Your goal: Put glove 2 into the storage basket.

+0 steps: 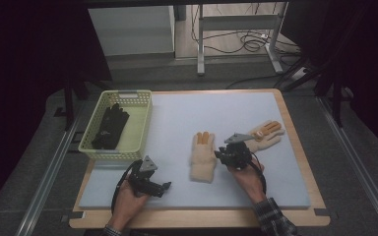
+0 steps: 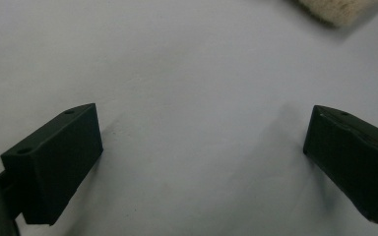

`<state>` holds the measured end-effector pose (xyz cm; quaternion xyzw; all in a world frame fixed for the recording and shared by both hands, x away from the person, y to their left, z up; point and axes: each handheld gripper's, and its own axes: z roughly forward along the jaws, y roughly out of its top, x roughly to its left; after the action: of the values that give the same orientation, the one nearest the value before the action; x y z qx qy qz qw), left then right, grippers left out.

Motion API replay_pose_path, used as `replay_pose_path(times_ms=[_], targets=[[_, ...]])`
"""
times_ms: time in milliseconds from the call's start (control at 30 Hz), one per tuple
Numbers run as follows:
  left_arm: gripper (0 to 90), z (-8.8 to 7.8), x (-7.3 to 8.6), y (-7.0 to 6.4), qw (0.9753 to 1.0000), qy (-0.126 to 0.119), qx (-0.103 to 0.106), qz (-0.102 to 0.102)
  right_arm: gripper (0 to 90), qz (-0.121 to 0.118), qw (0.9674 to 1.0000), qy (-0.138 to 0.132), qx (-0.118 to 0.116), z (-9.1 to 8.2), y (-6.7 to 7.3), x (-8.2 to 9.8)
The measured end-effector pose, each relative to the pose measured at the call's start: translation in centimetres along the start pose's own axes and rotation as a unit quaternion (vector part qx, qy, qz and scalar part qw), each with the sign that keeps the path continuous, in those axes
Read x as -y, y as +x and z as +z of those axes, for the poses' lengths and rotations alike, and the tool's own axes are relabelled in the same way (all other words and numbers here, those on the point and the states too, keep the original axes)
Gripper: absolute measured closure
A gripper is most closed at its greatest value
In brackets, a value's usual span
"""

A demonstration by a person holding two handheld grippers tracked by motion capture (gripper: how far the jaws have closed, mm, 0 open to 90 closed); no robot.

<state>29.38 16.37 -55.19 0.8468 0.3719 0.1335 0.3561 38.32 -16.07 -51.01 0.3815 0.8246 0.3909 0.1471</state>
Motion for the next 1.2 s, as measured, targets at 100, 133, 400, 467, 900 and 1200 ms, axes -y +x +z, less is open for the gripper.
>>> replay_pose_path(times_ms=[100, 133, 400, 467, 900, 1200], targets=[[1.7, 0.0, 0.0, 0.0, 1.0000, 0.000, 0.000, 0.000, 66.6, 0.029, 0.9994, 0.009, -0.013, 1.9, -0.9, -0.6], [1.7, 0.0, 0.0, 0.0, 1.0000, 0.000, 0.000, 0.000, 69.0, 0.020, 0.9996, 0.022, -0.002, 2.6, -0.9, -0.6], [1.7, 0.0, 0.0, 0.0, 1.0000, 0.000, 0.000, 0.000, 86.1, -0.001, 0.9997, 0.008, 0.023, 1.1, 0.0, -0.4], [1.7, 0.0, 0.0, 0.0, 1.0000, 0.000, 0.000, 0.000, 78.8, 0.011, 0.9995, 0.009, 0.027, 0.5, -0.3, -0.2], [1.7, 0.0, 0.0, 0.0, 1.0000, 0.000, 0.000, 0.000, 60.0, 0.039, 0.9974, -0.016, 0.058, -3.2, -5.0, -0.4], [1.7, 0.0, 0.0, 0.0, 1.0000, 0.000, 0.000, 0.000, 51.1, 0.073, 0.9875, -0.003, 0.140, -5.4, -10.4, 0.0]])
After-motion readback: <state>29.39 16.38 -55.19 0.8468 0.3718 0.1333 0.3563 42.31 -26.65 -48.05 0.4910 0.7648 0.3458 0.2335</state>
